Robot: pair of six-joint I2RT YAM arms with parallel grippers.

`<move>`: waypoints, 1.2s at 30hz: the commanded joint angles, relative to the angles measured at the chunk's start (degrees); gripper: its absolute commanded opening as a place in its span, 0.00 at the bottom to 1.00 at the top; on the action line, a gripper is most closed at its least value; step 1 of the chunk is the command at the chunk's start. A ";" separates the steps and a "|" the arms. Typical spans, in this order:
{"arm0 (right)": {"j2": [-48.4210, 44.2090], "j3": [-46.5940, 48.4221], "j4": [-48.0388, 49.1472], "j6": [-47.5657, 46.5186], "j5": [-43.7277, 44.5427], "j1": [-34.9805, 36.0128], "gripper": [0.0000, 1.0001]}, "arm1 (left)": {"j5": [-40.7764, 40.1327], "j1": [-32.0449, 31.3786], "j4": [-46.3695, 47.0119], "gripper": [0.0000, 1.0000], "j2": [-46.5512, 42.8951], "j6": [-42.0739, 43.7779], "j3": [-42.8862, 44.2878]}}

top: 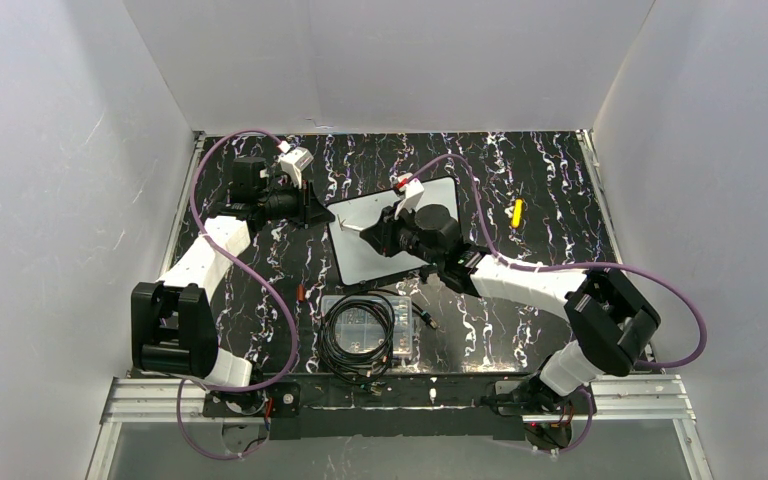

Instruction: Write a sentence on the whiteboard

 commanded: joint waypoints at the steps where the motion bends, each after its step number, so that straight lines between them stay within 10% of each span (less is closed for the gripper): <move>1: -1.54 -0.62 0.15 -0.40 5.09 -0.15 0.01 | -0.86 0.32 -2.03 0.00 -2.95 1.84 1.49; 36: -4.06 -2.12 4.11 -1.12 4.14 -0.14 0.01 | -1.36 0.51 -2.49 0.00 -3.23 2.33 1.35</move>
